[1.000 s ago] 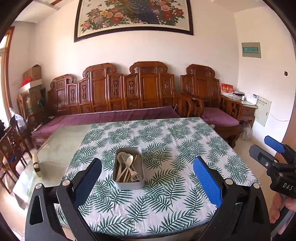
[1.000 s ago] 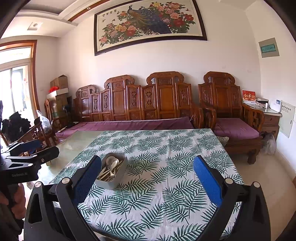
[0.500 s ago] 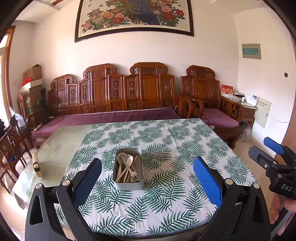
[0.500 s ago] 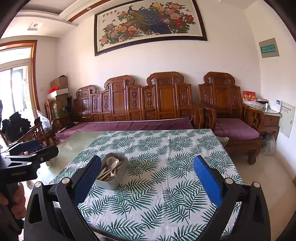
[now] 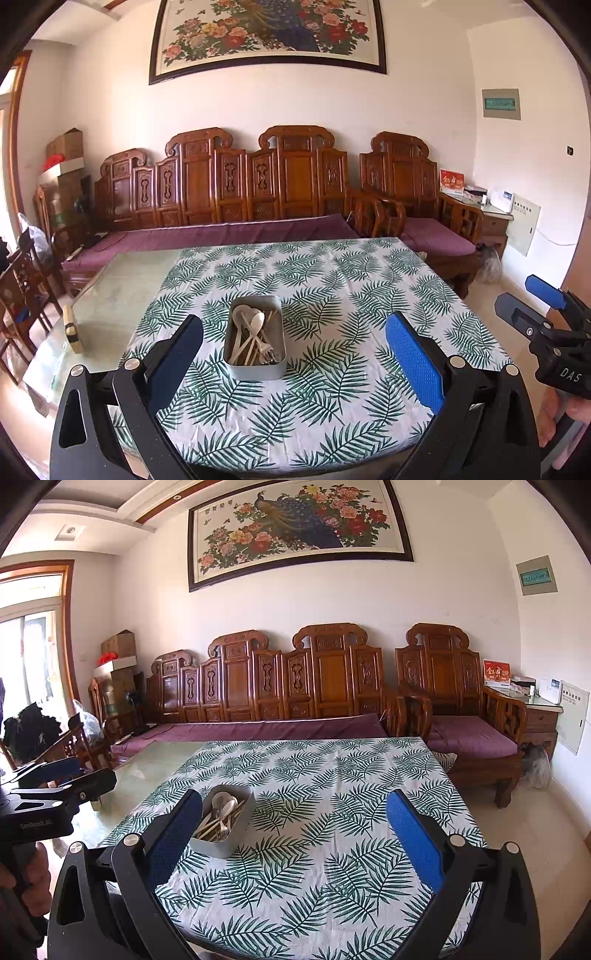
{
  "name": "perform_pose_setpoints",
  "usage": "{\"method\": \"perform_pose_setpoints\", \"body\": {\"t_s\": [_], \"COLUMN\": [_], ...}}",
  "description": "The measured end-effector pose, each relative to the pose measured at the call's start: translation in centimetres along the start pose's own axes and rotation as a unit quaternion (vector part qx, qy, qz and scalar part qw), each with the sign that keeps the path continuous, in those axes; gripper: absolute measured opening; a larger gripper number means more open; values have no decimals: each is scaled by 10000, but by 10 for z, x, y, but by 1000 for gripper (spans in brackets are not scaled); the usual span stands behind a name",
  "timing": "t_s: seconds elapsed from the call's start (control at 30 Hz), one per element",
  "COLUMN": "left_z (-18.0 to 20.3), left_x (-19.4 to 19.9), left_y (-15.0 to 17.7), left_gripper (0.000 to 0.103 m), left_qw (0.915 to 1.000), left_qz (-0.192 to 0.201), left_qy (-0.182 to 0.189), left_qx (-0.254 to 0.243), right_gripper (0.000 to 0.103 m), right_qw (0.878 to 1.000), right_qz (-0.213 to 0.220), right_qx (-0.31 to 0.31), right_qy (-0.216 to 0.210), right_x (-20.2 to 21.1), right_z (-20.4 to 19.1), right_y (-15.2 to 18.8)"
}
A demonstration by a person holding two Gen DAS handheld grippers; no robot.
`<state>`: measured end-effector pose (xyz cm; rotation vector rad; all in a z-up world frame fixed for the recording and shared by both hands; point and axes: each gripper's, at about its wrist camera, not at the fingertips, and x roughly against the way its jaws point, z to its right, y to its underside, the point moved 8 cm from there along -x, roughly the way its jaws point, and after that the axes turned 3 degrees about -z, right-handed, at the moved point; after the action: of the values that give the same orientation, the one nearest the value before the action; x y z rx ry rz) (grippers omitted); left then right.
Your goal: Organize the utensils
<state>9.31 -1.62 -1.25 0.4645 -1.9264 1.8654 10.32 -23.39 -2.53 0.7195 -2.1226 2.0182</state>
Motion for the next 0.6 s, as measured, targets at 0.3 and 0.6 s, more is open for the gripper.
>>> {"method": "perform_pose_setpoints", "body": {"t_s": [0.3,0.6], "left_z": [0,0], "left_x": [0,0], "left_y": [-1,-3], "left_gripper": [95,95], "left_qw": [10000,10000], "left_qz": [2,10], "left_qy": [-10,-23], "left_qx": [0,2], "right_gripper": [100,100], "right_qw": [10000,10000], "right_qz": [-7,-5], "right_qx": [-5,-10], "right_qy": [5,4], "right_x": [1,0], "right_z": [0,1], "right_y": [0,0]}}
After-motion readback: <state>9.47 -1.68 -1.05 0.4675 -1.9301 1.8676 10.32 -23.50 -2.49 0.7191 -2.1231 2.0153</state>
